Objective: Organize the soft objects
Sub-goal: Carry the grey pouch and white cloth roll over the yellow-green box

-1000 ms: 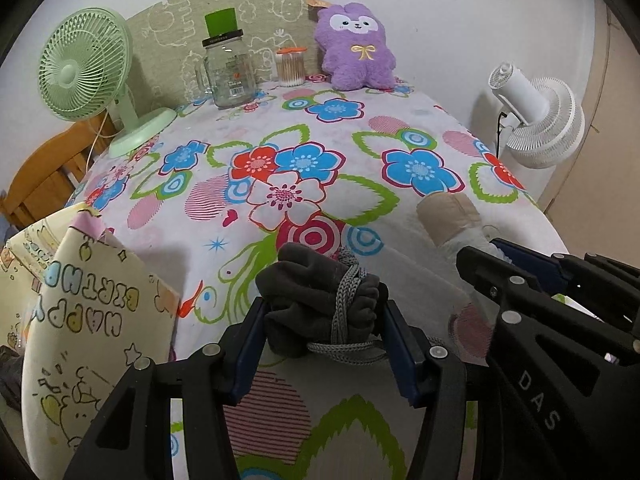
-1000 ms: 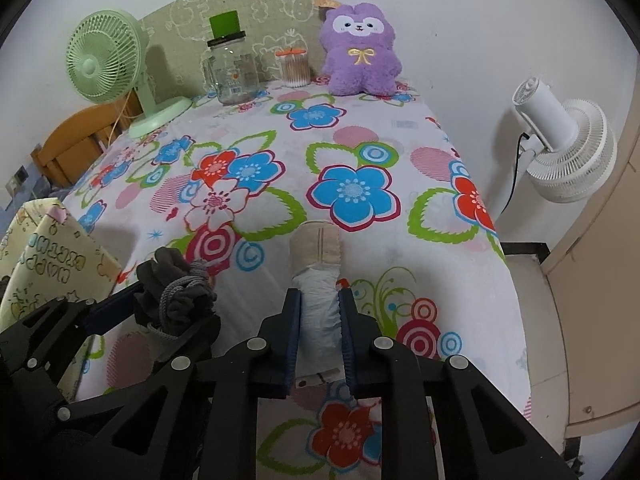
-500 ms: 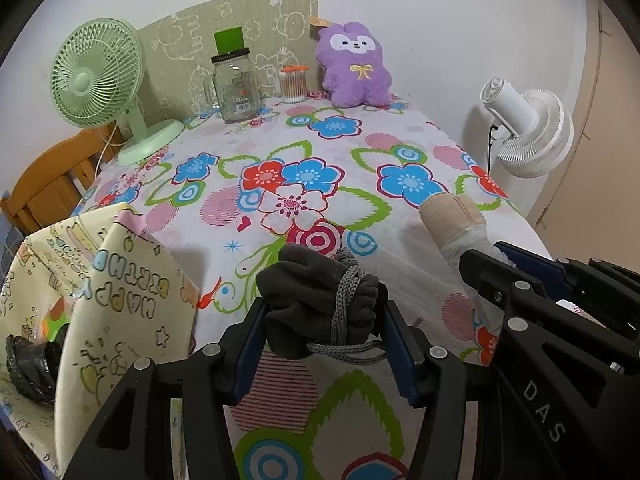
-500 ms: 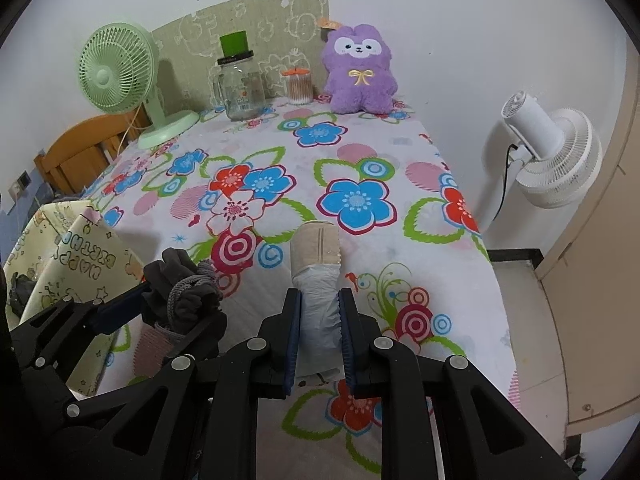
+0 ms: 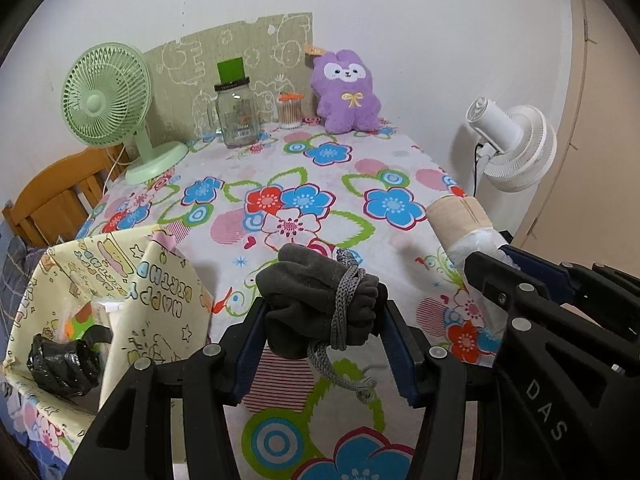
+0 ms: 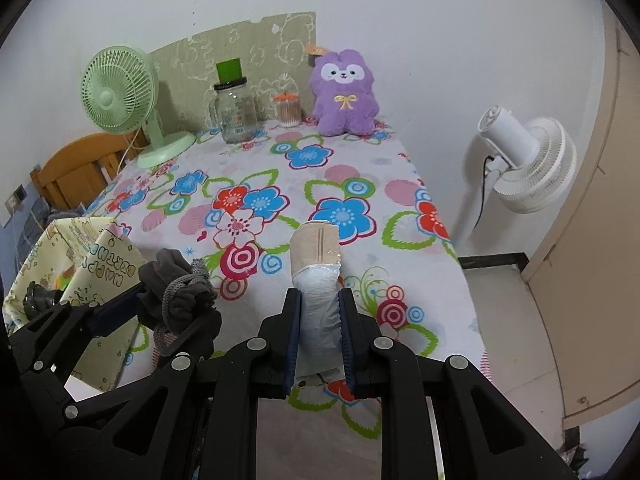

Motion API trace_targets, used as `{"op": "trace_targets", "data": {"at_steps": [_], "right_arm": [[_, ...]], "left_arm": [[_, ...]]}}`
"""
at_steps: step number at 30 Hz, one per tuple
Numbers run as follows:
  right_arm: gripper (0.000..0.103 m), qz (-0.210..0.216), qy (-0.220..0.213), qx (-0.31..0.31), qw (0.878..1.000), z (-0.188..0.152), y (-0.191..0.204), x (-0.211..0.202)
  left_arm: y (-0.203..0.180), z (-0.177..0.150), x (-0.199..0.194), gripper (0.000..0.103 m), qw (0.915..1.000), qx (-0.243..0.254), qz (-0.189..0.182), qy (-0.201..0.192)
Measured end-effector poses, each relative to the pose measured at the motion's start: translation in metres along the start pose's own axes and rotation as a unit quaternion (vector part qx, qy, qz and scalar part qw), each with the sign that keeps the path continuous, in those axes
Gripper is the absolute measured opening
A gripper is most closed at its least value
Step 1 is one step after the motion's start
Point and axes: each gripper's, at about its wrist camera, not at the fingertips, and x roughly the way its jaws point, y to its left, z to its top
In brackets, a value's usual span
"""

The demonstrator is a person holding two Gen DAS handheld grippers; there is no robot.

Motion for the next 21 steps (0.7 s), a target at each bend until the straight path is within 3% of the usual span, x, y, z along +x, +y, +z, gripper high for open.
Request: {"op": "trace_targets", "data": {"at_steps": [21], "right_arm": [[0.021,-0.011,-0.062,0.001,0.998,0.011,0.016,-0.07]], "left_arm": [[0.001,0.015,-0.066,0.057,0.998,0.021,-0.015,-0.057]]}}
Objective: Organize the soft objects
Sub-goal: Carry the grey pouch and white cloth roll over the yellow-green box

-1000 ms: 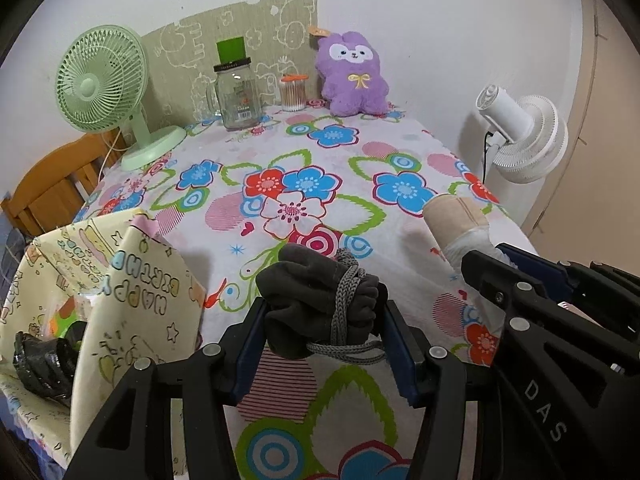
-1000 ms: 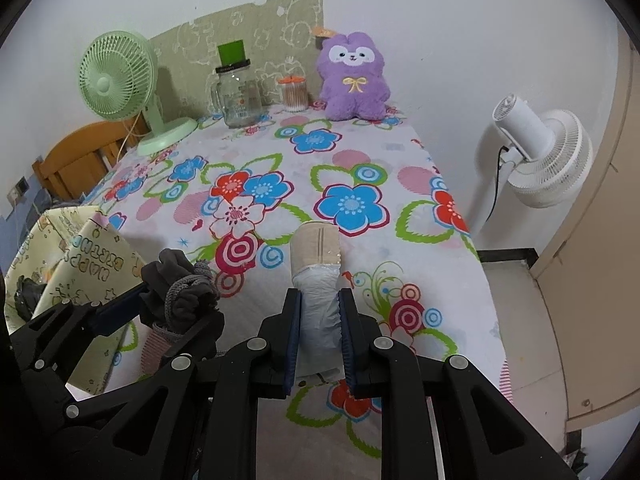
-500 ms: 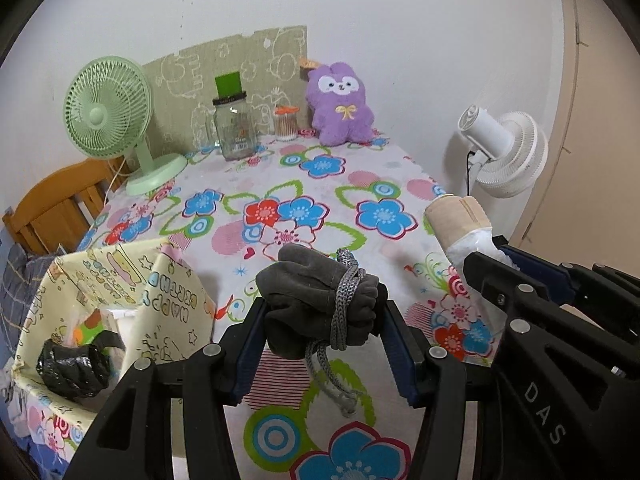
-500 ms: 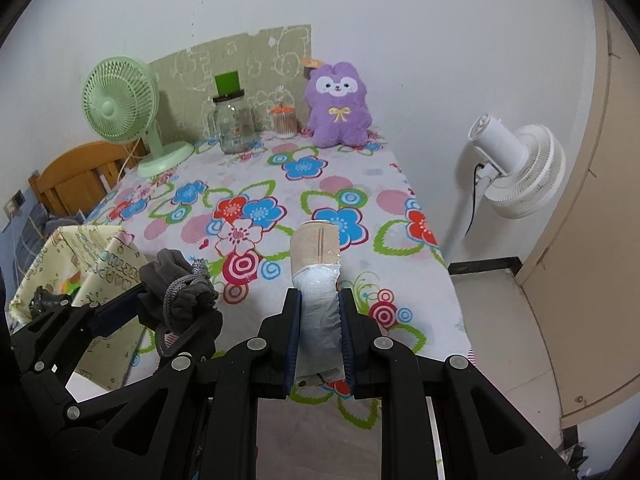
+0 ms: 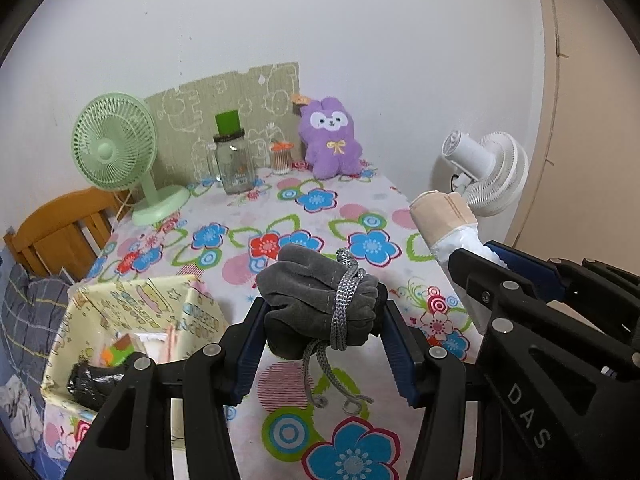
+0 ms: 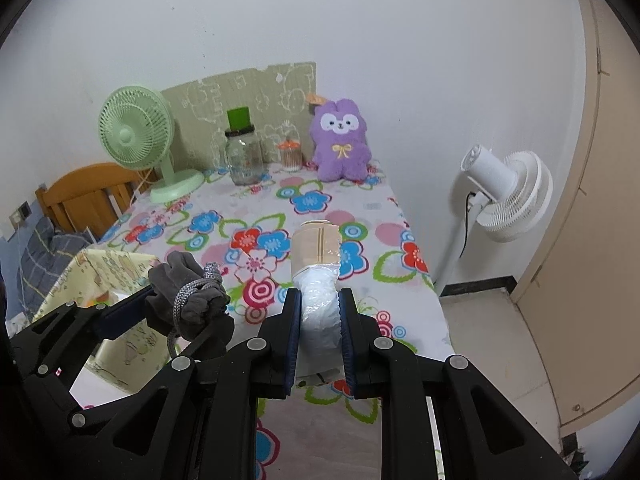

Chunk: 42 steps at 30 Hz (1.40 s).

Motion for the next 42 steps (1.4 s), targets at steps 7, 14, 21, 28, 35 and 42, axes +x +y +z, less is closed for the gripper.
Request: {"op": "trace_targets", "data": {"at_steps": [7,14,21,28,35,42], "right_arm": [[0.021,0.0,-0.007,-0.002,1.0,0.011,0.012,-0.018],[0.021,0.009,-0.025,-0.007,1.0,0.017,0.029,-0.033],[0.021,0.024,-0.032,-0.012,0.999,0.02,0.049,-0.037],[0.021,0.039,-0.029,-0.019,0.999,0.02,0.068,-0.032],[0.021,0.056,-0.022,-0.03,0.998,0.021,0.09,-0.022],[0.021,0.07,-0.013,-0.04,0.997,0.021,0.111,-0.011]], "left_arm": [[0.011,0.009,-0.019,0.057,0.9999,-0.001,-0.008,-0.01],[0.025,0.012,-0.035,0.057,0.9996,-0.003,-0.002,-0.026],[0.044,0.012,-0.042,0.057,0.9995,-0.006,0.005,-0.031],[0.064,0.01,-0.04,0.057,0.9993,-0.009,0.021,-0.031],[0.086,0.005,-0.036,0.057,0.9989,-0.018,0.033,-0.026],[0.105,-0.001,-0.029,0.057,0.9985,-0.023,0.045,-0.019]]}}
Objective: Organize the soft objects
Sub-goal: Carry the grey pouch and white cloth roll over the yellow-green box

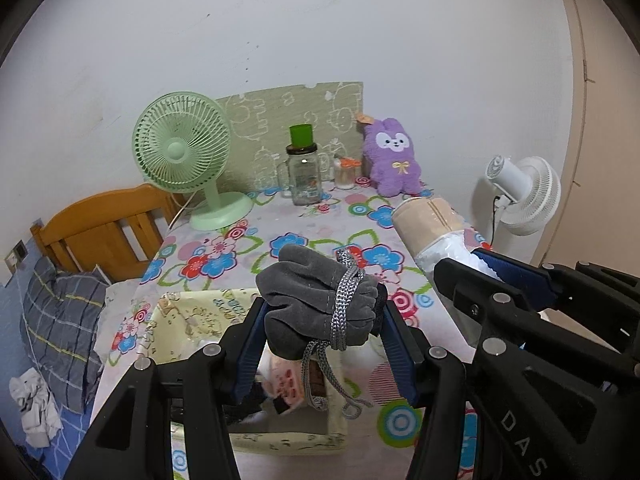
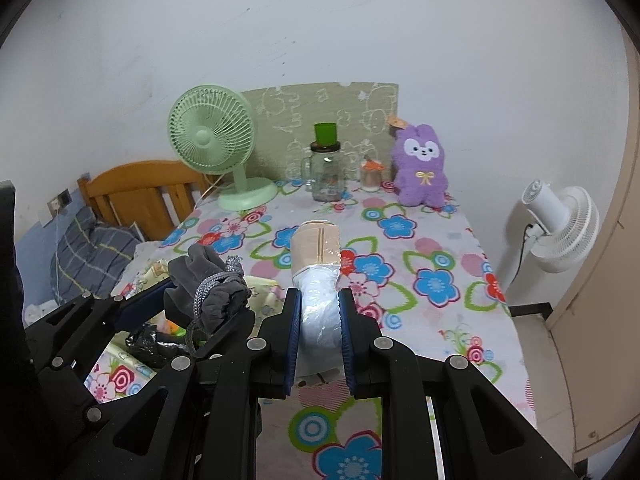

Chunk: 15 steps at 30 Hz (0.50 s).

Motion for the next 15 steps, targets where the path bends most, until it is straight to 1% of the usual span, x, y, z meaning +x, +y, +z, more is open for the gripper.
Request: {"op": "trace_targets", "data": {"at_steps": [15], "right_arm": [[0.021,0.018,0.027,-0.017,0.999,-0.002,0.035,0.034]], "left_arm": [[0.04,-0.013,0.025,0.057,0.9994,-0.017,0.013,0.026]]}}
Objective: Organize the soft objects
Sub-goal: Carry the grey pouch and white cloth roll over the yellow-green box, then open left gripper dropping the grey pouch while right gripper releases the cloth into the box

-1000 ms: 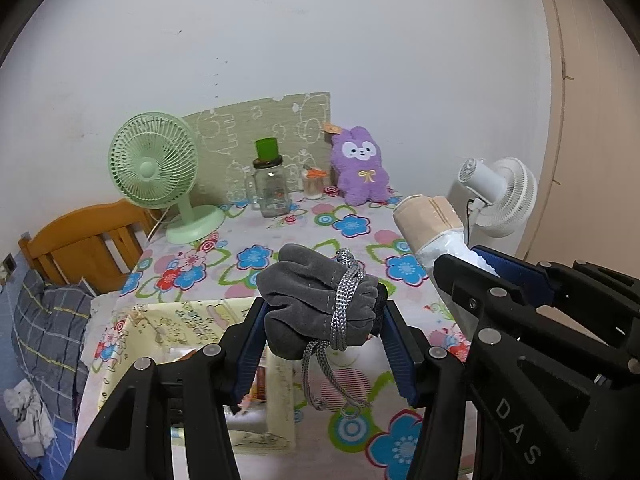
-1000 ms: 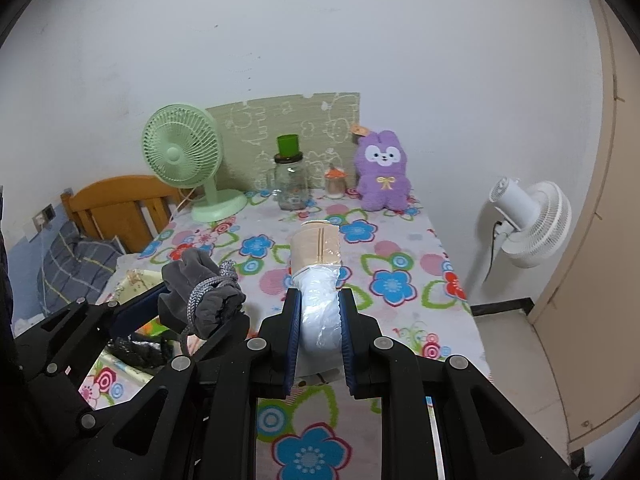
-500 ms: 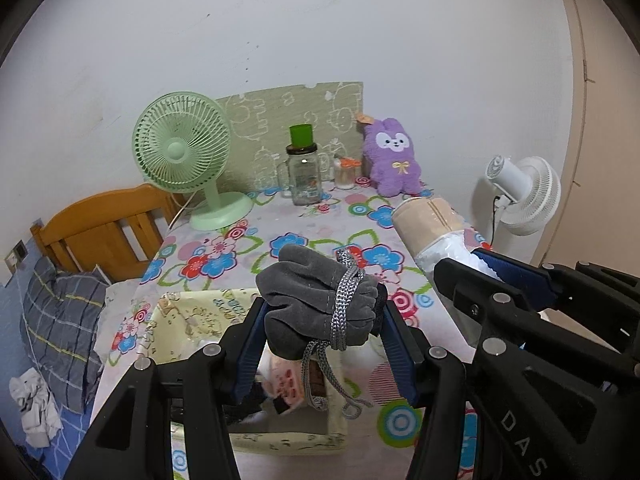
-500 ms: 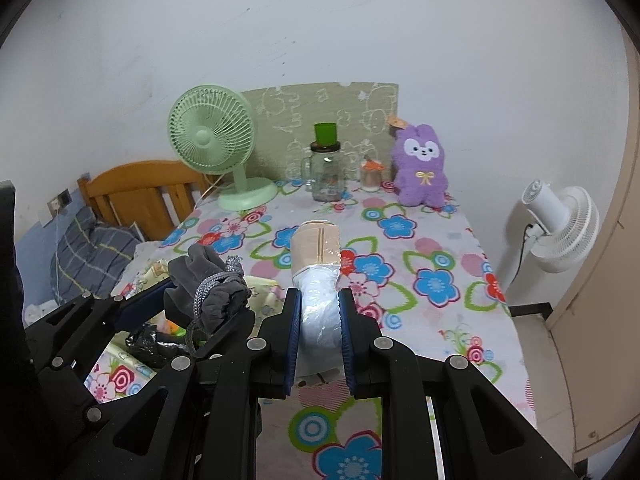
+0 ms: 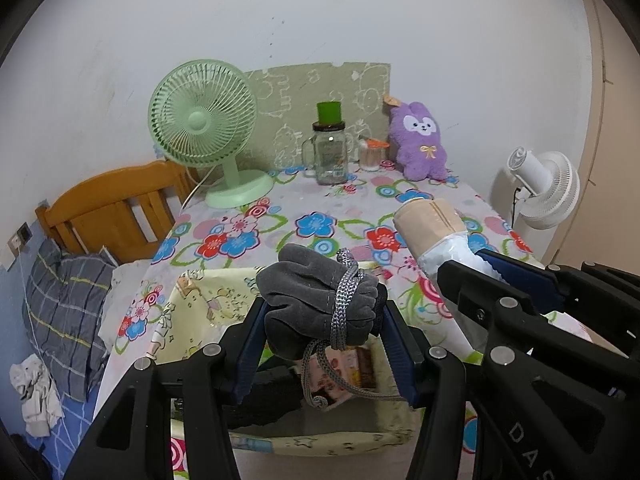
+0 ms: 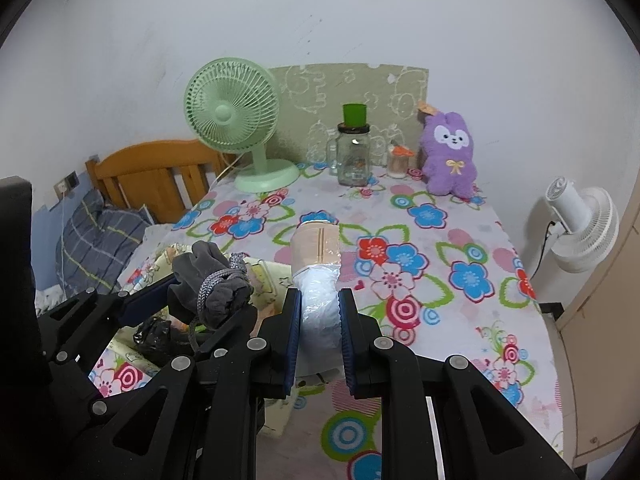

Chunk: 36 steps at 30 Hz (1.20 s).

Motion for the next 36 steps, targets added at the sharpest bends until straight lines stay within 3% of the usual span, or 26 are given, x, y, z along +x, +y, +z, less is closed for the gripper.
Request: {"op": "trace_targets", "data": {"at_steps": [28,32,36], "right_arm": [[0.021,0.033,0.062,-0.046,0.996,-0.003,0.053,0.068],[0.021,0.041,0.068,-0.052,0.995,-0.004,0.059,0.075],[0.021,0.048,0.074,-0.058,0.994,-0.005,0.063,0.082]], "left_arm": [[0.06,-0.023,0.053,0.059,0.9966,-0.035,0.038,0.063],[0.065,-0.026,0.057,0.08,0.9949,-0.042,0.045,0.08],[0.069,-0.03,0.056,0.085,0.9948,-0.04,0.053,0.077]]}}
